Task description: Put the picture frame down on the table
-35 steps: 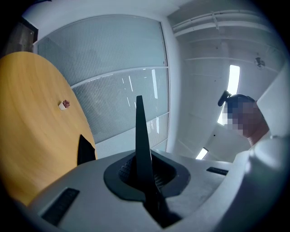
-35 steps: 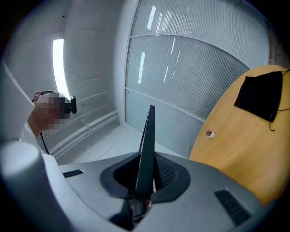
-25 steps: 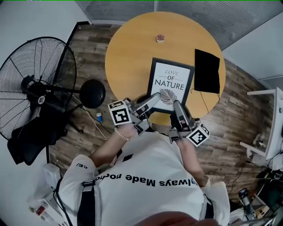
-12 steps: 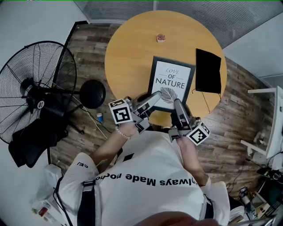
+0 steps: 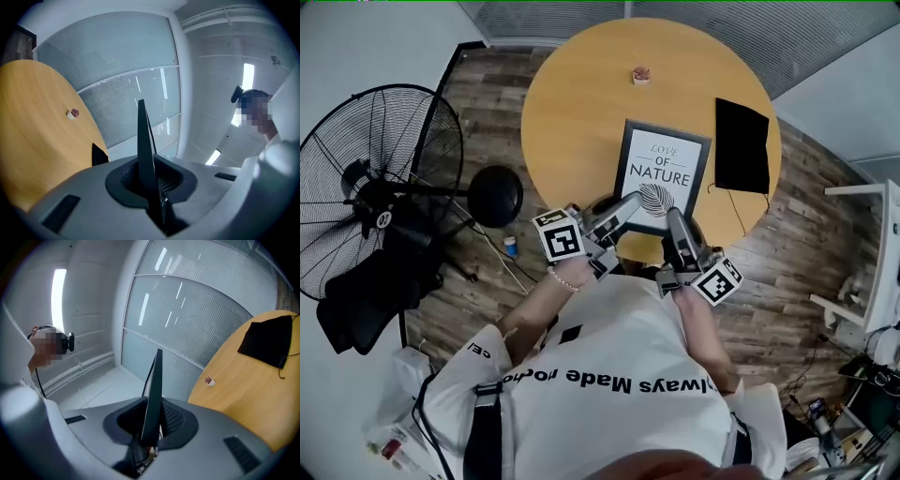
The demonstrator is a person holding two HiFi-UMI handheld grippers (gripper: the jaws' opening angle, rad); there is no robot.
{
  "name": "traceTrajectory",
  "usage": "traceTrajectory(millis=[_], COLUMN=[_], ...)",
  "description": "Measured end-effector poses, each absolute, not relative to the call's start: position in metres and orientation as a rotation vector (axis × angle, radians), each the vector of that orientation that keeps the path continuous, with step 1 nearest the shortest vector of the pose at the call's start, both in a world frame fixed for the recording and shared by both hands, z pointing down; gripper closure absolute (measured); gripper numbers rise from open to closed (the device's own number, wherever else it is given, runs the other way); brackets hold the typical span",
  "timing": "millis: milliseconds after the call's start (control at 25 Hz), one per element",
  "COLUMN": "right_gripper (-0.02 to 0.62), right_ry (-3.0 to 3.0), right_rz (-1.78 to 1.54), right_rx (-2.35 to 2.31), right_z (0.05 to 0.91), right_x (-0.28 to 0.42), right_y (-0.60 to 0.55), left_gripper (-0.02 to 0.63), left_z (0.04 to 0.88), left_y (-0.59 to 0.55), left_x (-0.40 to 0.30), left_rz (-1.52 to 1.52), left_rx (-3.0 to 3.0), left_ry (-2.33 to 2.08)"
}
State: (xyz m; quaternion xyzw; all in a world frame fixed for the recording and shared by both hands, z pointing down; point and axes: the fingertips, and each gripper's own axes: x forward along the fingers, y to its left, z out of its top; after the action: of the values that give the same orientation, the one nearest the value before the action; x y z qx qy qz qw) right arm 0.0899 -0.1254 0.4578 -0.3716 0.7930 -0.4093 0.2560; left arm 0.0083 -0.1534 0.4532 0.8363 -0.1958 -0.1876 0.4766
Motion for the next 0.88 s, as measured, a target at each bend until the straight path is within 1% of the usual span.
traceTrajectory(millis=[480,880], right_gripper=[0.515,0.506], right_ry=[2.201,2.214], right_rz=[-1.116,-1.156], right_rx=[-1.113,-1.202], right_z=[0.482,0.508], right_x=[0.083,0.082], right_y=[-0.116,-0.114], left_gripper=[0.565,0.543], left_z=[0.481,0.509], left_y=[-0.146,-0.145], left_x=[0.003,0.004], left_rz=[-0.386,-0.314], left_rx=[2.057,2.055], left_ry=[-0.525,-0.572])
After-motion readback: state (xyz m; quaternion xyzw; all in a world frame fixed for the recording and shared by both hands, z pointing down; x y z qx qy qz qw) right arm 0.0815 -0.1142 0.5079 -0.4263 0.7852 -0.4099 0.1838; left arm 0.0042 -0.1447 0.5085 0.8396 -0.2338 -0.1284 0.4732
